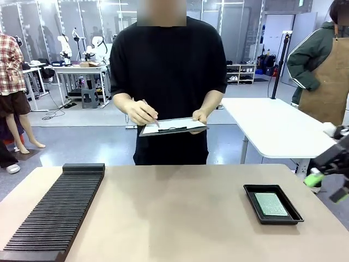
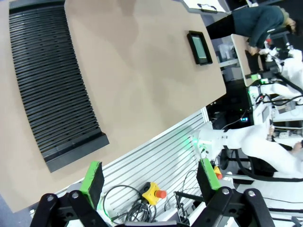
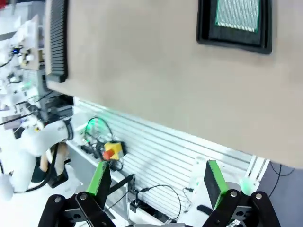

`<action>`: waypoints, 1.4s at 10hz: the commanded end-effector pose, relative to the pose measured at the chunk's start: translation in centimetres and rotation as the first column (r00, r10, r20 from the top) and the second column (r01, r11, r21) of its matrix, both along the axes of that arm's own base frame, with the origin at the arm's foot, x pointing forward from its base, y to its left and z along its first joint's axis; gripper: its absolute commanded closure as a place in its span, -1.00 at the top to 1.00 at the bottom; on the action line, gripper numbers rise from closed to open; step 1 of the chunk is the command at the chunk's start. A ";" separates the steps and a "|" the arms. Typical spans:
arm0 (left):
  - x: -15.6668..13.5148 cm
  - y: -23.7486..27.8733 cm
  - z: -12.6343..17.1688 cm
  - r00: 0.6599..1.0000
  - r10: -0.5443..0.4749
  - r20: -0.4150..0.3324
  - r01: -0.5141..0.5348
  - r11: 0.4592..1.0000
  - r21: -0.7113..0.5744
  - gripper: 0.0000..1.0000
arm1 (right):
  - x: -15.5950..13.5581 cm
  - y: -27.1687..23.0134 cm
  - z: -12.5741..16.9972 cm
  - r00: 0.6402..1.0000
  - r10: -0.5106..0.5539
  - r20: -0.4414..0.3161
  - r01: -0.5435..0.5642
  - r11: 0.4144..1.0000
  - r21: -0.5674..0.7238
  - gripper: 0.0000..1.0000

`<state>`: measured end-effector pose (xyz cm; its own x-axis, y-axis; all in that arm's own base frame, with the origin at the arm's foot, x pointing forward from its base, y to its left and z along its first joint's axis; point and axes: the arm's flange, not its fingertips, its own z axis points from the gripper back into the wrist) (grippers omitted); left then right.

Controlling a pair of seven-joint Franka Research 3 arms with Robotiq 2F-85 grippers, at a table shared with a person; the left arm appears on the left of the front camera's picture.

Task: Inspect the PCB.
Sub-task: Place the Blank PCB in the ESD tray.

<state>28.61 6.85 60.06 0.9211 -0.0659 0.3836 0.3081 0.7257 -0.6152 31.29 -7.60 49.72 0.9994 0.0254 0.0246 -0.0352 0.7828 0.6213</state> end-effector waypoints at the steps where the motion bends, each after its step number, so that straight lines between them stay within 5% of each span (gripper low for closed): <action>1: 0.1 0.0 0.4 1.000 -0.002 -0.007 0.002 1.000 0.008 1.00 | -3.3 -3.4 1.7 0.998 -0.016 0.063 0.010 0.996 0.085 1.00; 7: 0.1 0.0 0.4 1.000 -0.002 -0.007 0.002 1.000 0.008 1.00 | -13.3 -8.7 4.4 0.938 -0.222 0.265 0.153 0.954 0.256 1.00; 10: 0.1 0.0 0.4 1.000 -0.002 -0.007 0.002 1.000 0.008 1.00 | -11.7 -8.3 3.3 0.934 -0.221 0.281 0.140 0.950 0.281 1.00; 14: 0.1 0.0 0.4 1.000 -0.002 -0.007 0.002 1.000 0.008 1.00 | -13.3 -9.3 5.0 0.936 -0.243 0.253 0.177 0.950 0.259 1.00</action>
<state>28.62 6.85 60.07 0.9210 -0.0659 0.3838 0.3083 0.7256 -0.6152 18.12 -16.79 54.57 0.9305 -0.2267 0.2876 -0.0877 0.6245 0.7761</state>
